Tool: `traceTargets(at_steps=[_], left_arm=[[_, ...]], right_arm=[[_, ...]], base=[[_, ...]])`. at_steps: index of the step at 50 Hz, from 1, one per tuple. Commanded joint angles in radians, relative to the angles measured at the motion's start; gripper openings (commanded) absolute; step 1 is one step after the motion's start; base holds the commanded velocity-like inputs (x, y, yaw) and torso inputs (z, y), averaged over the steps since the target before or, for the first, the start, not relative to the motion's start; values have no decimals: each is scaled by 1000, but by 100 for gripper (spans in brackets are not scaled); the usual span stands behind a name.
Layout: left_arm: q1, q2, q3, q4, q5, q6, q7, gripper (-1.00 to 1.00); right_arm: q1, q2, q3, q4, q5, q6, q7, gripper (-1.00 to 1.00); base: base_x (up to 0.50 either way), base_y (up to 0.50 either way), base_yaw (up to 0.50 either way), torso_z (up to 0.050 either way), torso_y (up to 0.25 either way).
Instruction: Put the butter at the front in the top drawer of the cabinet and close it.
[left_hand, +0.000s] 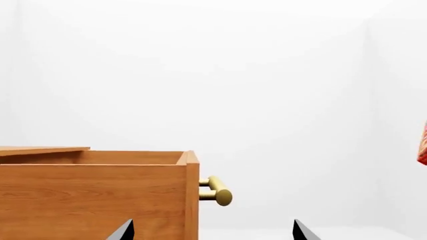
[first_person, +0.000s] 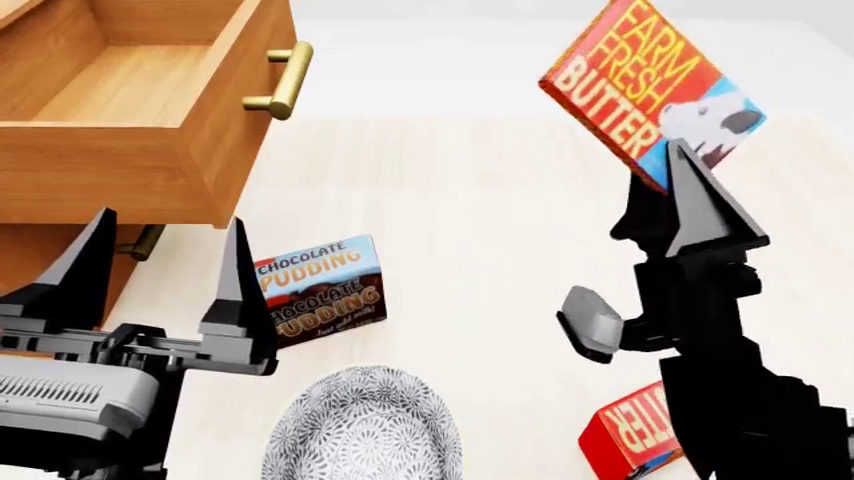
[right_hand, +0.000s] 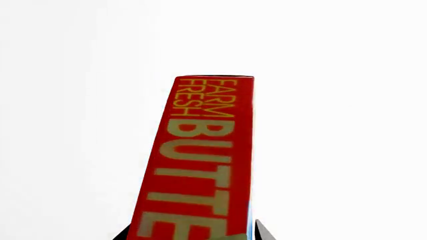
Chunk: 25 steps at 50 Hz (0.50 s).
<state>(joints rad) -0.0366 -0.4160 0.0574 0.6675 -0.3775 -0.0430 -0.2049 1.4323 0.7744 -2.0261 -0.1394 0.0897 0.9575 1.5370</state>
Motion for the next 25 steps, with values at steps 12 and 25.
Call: traceTargets(at_steps=[12, 25], left_arm=[[11, -5, 0, 0, 1, 11, -5, 100], [21, -11, 2, 14, 3, 9, -13, 100]], right_arm=[[-87, 4, 97, 98, -373, -55, 25, -100], [-305, -103, 490, 349, -522, -493, 30, -100]], base=[[0, 0, 0, 2, 1], [0, 0, 0, 0, 1]])
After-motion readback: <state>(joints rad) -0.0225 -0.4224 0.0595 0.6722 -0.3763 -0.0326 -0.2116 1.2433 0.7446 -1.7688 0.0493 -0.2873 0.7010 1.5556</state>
